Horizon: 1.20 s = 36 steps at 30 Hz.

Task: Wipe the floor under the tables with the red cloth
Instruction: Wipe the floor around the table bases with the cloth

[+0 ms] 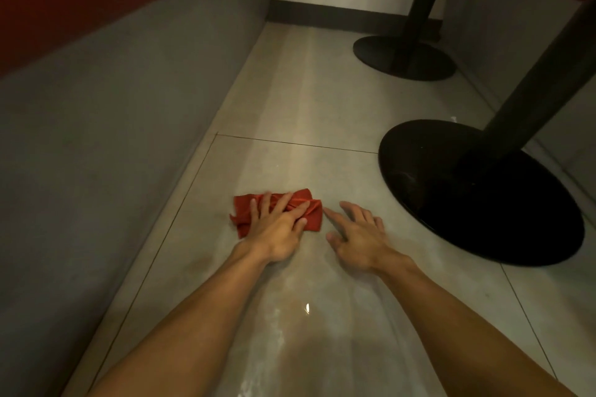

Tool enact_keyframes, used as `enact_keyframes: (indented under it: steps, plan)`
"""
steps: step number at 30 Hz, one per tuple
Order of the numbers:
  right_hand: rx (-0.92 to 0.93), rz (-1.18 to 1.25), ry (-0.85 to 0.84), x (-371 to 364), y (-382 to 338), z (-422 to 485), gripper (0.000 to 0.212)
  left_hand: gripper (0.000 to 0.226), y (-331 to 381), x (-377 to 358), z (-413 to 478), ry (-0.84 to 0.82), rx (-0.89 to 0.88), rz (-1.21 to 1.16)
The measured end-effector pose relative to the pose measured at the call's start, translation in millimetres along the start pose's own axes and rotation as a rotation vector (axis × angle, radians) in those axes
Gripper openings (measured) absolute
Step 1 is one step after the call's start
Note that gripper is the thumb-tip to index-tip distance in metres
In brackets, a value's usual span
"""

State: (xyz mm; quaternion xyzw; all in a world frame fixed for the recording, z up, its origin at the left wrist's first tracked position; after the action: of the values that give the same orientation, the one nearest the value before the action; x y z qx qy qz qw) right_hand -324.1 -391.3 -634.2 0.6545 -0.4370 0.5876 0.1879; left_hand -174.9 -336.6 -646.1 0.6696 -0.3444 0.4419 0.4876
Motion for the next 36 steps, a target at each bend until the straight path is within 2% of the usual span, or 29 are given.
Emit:
enact_keyframes:
  steps: [5,10,17,20,24,29,36]
  plan:
    - [0.005,0.009,-0.022,0.1,1.5,-0.4,0.059,0.045,-20.5,5.0,-18.7,0.061,-0.119,0.035]
    - [0.017,0.04,-0.049,1.9,-0.2,-2.3,0.059,0.049,-76.8,22.3,-32.5,0.083,0.026,0.034]
    - [-0.045,0.067,-0.08,3.8,-10.3,2.1,0.059,0.044,-126.4,31.0,-90.6,0.243,0.275,0.026]
    - [-0.058,0.089,-0.036,5.6,-21.7,3.5,0.054,0.047,-128.0,28.5,-121.2,0.28,0.325,0.008]
    - [0.053,0.146,0.013,1.8,-56.1,2.3,0.046,0.058,-127.3,23.5,-158.7,0.281,0.355,-0.018]
    - [0.155,0.086,0.024,-8.0,-73.7,1.3,0.041,0.058,-126.8,18.8,-194.4,0.281,0.42,-0.047]
    - [0.151,0.071,0.0,-15.1,-72.5,2.2,0.041,0.048,-132.2,23.8,-170.0,0.282,0.458,-0.017]
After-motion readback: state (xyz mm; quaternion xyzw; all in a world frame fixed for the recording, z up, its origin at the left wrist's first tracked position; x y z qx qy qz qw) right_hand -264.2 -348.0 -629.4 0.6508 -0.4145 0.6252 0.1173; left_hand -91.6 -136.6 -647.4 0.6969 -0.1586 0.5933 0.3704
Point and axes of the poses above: each hand's wrist, its own z-axis towards the middle knuckle, its own x-axis out of the back of the hand, y = z × x, the point moved 8 cm from there along z, towards the middle knuckle, and after that the axes turned 2 degrees about y, right-handed, at the moved point
